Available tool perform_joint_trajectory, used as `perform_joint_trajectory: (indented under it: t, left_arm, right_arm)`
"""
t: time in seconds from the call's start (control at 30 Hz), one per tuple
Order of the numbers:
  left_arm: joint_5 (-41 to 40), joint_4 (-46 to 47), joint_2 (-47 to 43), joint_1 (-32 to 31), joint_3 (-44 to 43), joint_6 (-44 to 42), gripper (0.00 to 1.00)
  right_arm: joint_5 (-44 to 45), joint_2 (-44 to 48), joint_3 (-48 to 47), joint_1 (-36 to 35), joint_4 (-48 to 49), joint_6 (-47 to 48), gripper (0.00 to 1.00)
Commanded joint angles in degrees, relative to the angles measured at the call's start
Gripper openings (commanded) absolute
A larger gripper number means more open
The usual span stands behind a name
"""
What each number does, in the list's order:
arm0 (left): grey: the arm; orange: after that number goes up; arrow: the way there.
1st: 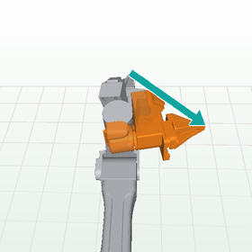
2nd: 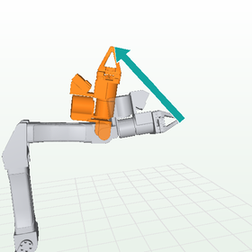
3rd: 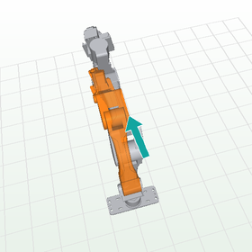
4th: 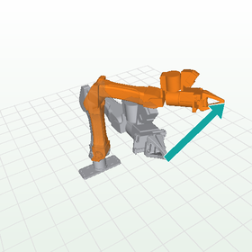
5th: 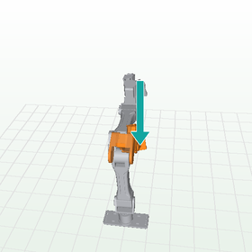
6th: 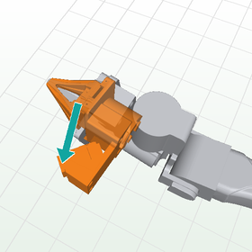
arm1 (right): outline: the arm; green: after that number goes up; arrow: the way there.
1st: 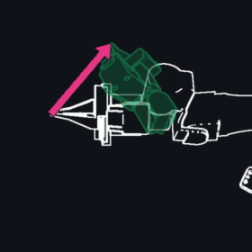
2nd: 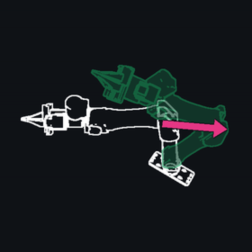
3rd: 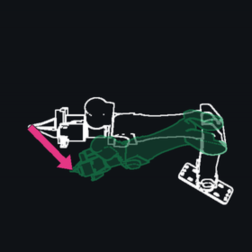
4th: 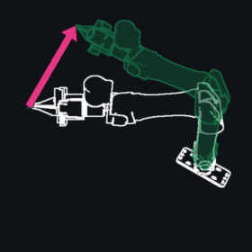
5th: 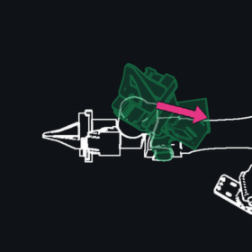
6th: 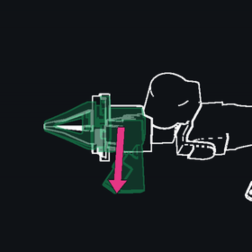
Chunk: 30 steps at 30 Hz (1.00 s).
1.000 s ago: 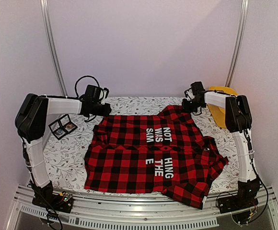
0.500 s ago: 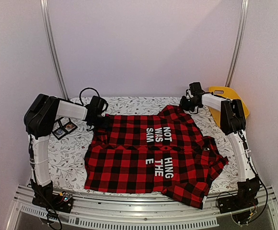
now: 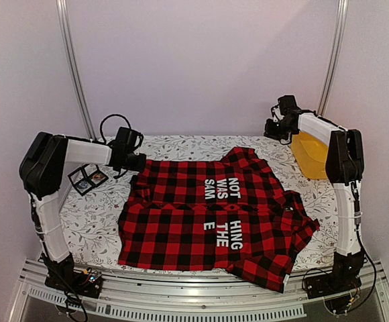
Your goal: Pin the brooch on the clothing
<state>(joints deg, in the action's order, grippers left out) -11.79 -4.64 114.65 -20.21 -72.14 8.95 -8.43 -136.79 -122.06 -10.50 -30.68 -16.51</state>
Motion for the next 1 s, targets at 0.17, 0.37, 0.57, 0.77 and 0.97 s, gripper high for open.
perform_joint_trajectory:
  t: [0.17, 0.37, 0.57, 0.77, 0.97]
  left_arm:
    - [8.30, 11.85, -15.76, -6.58, 7.30, -7.30, 0.44]
    - [18.18, 13.84, -18.30, -16.12, 8.42, -13.49, 0.66]
    - [16.52, 8.89, -19.42, -20.19, 12.74, -10.46, 0.69]
    - [5.79, 4.99, -18.09, -19.96, 19.55, -4.26, 0.68]
    - [-0.28, 2.11, -12.69, -19.09, 21.27, 2.27, 0.68]
  right_arm:
    - [16.81, 28.13, 30.30, 0.05, -9.08, 3.19, 0.21]
    - [19.51, 35.63, 46.95, 0.99, -9.49, -1.54, 0.23]
    - [20.62, 40.90, 57.67, 1.03, -9.43, -5.07, 0.34]
    - [13.54, 42.33, 66.82, 0.98, -3.71, -7.27, 0.45]
    - [12.53, 36.71, 68.60, 0.93, -0.09, -8.14, 0.38]
